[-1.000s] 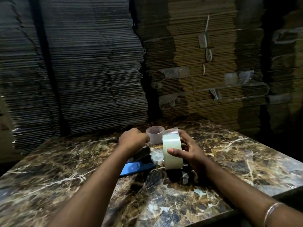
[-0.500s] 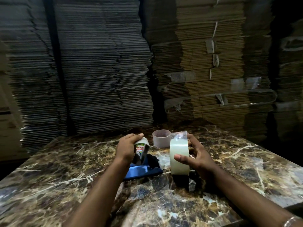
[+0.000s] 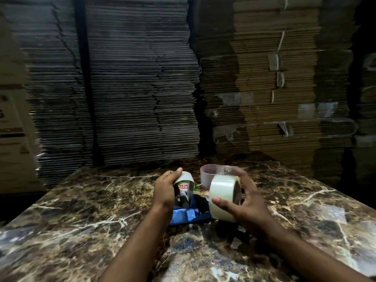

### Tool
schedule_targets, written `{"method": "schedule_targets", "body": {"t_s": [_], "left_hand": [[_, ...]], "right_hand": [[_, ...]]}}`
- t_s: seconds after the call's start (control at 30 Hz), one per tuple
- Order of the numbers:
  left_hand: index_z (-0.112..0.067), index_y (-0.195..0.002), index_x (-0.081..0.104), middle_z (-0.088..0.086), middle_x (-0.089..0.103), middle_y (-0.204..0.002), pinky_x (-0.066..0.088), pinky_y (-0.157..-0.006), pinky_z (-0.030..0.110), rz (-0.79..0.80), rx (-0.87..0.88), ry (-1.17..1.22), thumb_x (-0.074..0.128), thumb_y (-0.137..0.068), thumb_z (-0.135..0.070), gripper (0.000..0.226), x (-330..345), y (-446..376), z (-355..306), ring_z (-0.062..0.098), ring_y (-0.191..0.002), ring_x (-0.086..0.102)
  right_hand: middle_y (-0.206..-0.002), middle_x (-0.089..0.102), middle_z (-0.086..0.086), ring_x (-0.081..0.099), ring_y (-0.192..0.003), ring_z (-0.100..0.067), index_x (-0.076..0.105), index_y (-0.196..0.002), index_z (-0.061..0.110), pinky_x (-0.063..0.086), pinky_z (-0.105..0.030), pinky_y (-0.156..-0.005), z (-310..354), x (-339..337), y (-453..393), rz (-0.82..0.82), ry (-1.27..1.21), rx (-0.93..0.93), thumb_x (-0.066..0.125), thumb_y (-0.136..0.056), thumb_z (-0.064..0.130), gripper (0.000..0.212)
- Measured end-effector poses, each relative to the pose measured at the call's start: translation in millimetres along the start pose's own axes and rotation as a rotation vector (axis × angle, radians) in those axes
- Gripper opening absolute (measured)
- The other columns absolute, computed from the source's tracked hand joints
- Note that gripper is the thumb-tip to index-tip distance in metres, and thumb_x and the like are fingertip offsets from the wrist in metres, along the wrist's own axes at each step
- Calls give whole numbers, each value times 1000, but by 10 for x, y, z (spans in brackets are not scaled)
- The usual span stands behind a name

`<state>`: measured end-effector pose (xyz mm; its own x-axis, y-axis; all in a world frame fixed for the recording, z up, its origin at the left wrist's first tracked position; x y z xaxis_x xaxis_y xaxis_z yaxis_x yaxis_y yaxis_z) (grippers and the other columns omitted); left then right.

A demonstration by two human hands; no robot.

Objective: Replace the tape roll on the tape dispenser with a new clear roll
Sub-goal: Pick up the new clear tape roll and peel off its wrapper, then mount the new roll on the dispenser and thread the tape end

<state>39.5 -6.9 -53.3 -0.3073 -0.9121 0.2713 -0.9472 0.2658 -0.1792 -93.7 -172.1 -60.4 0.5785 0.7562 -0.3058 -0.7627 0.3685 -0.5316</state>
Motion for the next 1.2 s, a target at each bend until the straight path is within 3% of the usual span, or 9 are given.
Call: {"method": "schedule_targets", "body": {"t_s": [0.13, 0.23, 0.4, 0.5, 0.57, 0.8, 0.87, 0.97, 1.2], "left_hand": [[-7, -95, 60, 18, 55, -79, 45, -53, 32, 24, -29, 41, 59, -89, -24, 18, -14, 21, 19, 24, -58, 55], [-7, -97, 61, 18, 57, -78, 45, -48, 28, 28, -61, 74, 58, -90, -25, 19, -31, 23, 36, 23, -55, 55], [-7, -99, 63, 11, 61, -73, 42, -43, 21, 37, -92, 65, 56, -91, -26, 22, -35, 37, 43, 21, -54, 55], [-6, -97, 64, 19, 62, -84, 47, -64, 37, 36, -90, 101, 62, -86, -29, 25, -36, 47, 30, 29, -73, 58], [-7, -86, 64, 20, 62, -84, 46, -72, 44, 29, -106, 136, 63, -86, -27, 20, -41, 50, 35, 31, -76, 58], [-2, -98, 60, 12, 69, -60, 53, -43, 25, 142, -192, 253, 43, -98, -11, 20, -31, 110, 30, 21, -46, 66], [0, -102, 59, 16, 71, -67, 55, -45, 27, 152, -222, 277, 39, -99, -8, 21, -35, 122, 25, 24, -51, 67], [3, -121, 57, 30, 61, -108, 54, -74, 43, 154, -273, 313, 42, -95, -18, 36, -11, 139, 14, 38, -86, 62], [2, -110, 64, 23, 69, -88, 59, -58, 36, 173, -301, 305, 40, -96, -20, 36, -25, 76, 74, 33, -71, 67]], "right_hand": [[-119, 47, 0, 60, -107, -16, 50, -119, 52, 60, -39, -83, 219, 222, 24, -47, -38, -84, 83, -55, 51, 72], [-118, 47, 0, 61, -107, -19, 48, -120, 54, 60, -41, -83, 320, 359, 29, -82, -85, -100, 81, -54, 53, 74], [-115, 42, 2, 60, -107, -13, 48, -123, 56, 59, -32, -85, 444, 483, 60, -141, -17, -143, 82, -55, 50, 76], [-114, 37, 8, 54, -110, -15, 38, -120, 66, 57, -31, -86, 524, 527, 87, -179, 104, -133, 77, -54, 59, 77], [-114, 35, 8, 50, -111, -13, 37, -124, 63, 56, -29, -86, 598, 565, 118, -194, 154, -130, 73, -54, 64, 79], [-121, 33, 6, 38, -116, -15, 29, -132, 60, 54, -39, -86, 684, 755, 231, -229, 324, -93, 64, -56, 70, 84], [-123, 33, 5, 36, -116, -15, 28, -133, 61, 53, -40, -86, 681, 760, 241, -245, 361, -81, 66, -58, 68, 84], [-123, 32, 4, 34, -116, -15, 29, -133, 59, 53, -37, -85, 662, 740, 244, -265, 372, -61, 66, -59, 66, 83], [-127, 31, 2, 33, -115, -15, 28, -133, 59, 52, -34, -81, 597, 799, 207, -312, 380, -15, 69, -61, 63, 83]]}}
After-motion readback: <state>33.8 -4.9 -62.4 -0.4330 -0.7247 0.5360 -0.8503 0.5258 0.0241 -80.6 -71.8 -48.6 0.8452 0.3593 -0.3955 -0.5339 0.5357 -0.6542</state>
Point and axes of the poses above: each hand's wrist, its own y-axis away from the middle knuckle, its own x-axis out of the palm, z = x × y, the point moved 5 cm from there along -y, towards the middle knuckle
